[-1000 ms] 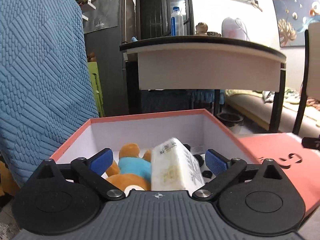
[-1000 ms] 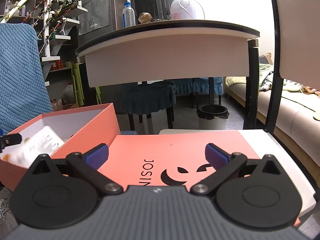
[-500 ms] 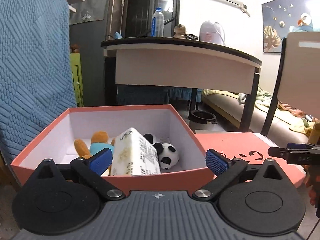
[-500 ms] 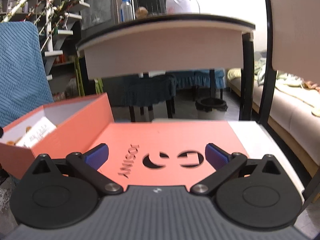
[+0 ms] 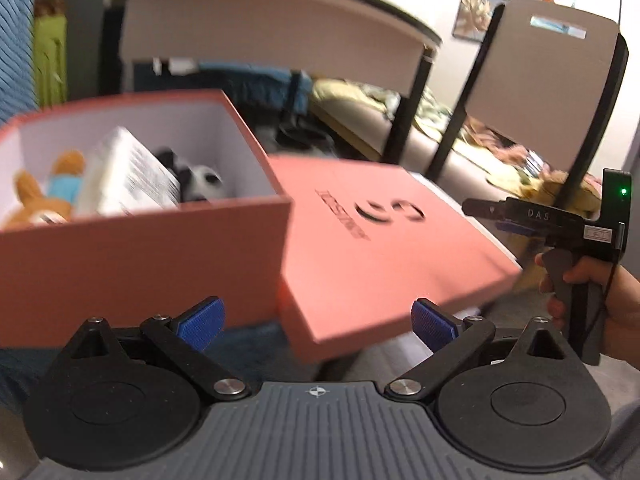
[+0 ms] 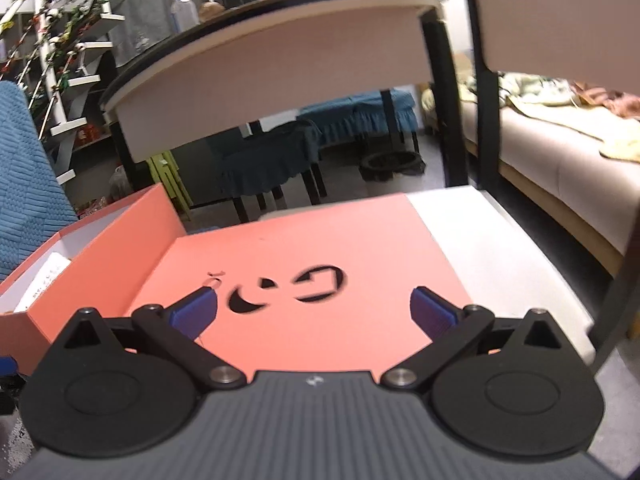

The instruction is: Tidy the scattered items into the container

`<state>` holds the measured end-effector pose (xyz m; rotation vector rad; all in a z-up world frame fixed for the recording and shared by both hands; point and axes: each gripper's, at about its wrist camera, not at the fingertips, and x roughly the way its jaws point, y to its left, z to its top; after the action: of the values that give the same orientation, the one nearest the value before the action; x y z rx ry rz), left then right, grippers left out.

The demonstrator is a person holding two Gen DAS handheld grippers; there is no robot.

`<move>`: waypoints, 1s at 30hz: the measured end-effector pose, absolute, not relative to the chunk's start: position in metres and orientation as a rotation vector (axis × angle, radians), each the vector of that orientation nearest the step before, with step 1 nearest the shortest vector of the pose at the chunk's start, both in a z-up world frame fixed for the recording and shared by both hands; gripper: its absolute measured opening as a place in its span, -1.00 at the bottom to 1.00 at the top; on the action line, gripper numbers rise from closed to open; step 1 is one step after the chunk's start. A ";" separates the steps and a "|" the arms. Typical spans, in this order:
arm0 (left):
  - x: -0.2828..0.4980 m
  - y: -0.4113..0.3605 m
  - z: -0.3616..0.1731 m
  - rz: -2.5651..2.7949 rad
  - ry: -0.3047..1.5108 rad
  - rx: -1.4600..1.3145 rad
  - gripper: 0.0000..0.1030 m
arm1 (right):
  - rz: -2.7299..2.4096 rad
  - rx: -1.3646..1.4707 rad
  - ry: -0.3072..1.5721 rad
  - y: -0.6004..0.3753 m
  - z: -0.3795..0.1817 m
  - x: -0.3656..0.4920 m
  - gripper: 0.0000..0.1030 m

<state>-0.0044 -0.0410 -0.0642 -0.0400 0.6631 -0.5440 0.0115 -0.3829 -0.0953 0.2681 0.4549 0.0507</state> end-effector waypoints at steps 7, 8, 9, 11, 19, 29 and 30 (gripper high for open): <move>0.013 -0.069 -0.083 -0.607 0.708 0.019 0.95 | 0.045 0.273 0.476 -0.396 -0.106 0.007 1.00; 0.015 -0.072 -0.085 -0.616 0.718 0.020 0.95 | 0.044 0.274 0.479 -0.398 -0.108 0.007 1.00; 0.017 -0.076 -0.086 -0.623 0.727 0.019 0.95 | 0.043 0.274 0.482 -0.400 -0.109 0.006 1.00; 0.021 -0.081 -0.089 -0.634 0.743 0.012 0.95 | 0.041 0.276 0.489 -0.403 -0.112 0.005 1.00; 0.031 -0.093 -0.090 -0.596 0.773 0.003 0.95 | 0.034 0.282 0.513 -0.418 -0.125 0.001 1.00; 0.034 -0.101 -0.094 -0.559 0.777 0.051 0.96 | 0.050 0.293 0.545 -0.443 -0.135 -0.002 1.00; 0.033 -0.103 -0.095 -0.562 0.774 0.072 0.96 | 0.053 0.284 0.543 -0.442 -0.135 -0.002 1.00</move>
<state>0.0334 -0.1026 -0.0946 0.0723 0.7737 -0.5615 -0.0022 -0.4418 -0.1353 0.2841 0.5434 0.0531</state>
